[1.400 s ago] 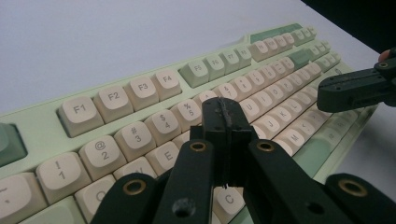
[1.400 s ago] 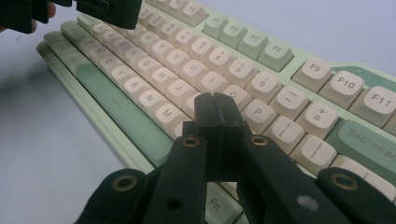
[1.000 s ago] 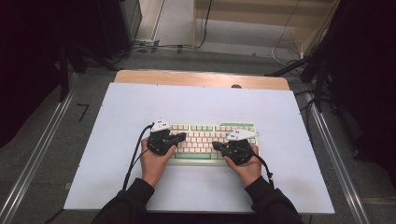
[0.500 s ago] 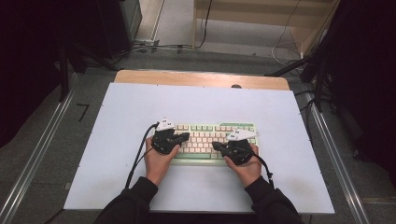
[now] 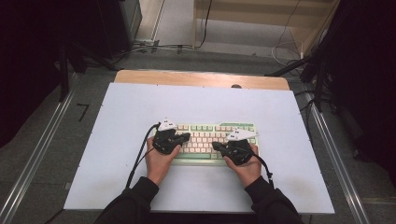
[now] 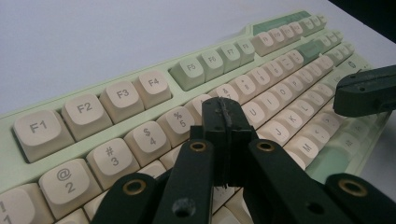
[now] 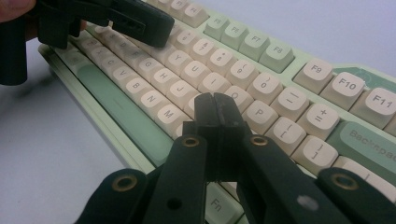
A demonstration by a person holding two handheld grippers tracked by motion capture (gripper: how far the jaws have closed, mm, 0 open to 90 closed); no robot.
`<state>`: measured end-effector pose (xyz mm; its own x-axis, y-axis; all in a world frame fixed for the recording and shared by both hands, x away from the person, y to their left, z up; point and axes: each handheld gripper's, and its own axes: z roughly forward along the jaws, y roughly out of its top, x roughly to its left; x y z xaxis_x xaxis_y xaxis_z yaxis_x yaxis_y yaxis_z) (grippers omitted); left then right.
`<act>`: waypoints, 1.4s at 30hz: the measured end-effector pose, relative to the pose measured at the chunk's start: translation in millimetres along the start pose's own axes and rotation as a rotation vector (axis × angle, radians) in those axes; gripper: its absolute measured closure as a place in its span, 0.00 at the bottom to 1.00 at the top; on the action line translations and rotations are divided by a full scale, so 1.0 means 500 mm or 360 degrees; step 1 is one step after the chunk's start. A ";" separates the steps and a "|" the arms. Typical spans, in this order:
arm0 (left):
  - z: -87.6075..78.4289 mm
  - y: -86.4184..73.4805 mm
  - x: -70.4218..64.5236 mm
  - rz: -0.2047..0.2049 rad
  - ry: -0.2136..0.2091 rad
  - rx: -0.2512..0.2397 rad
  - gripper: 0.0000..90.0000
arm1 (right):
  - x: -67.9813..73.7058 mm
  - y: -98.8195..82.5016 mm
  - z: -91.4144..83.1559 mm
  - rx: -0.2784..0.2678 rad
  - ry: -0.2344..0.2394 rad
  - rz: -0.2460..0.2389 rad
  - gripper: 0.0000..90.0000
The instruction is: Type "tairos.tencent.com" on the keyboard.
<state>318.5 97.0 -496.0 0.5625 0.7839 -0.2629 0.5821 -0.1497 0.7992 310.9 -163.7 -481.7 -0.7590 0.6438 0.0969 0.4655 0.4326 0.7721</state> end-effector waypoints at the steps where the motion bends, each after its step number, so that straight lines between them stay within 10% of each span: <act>1: 0.001 0.000 0.000 0.0001 0.0001 0.0000 1.00 | 0.000 0.000 0.000 0.0000 -0.0001 0.0000 0.98; 42: -0.022 0.007 -0.002 0.0001 -0.0010 -0.0038 1.00 | 0.000 0.001 -0.002 -0.0009 0.0001 0.0000 0.98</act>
<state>313.5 102.4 -487.0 0.5664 0.7801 -0.2657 0.5677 -0.1356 0.8120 310.4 -164.0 -480.4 -0.7593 0.6435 0.0969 0.4628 0.4293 0.7755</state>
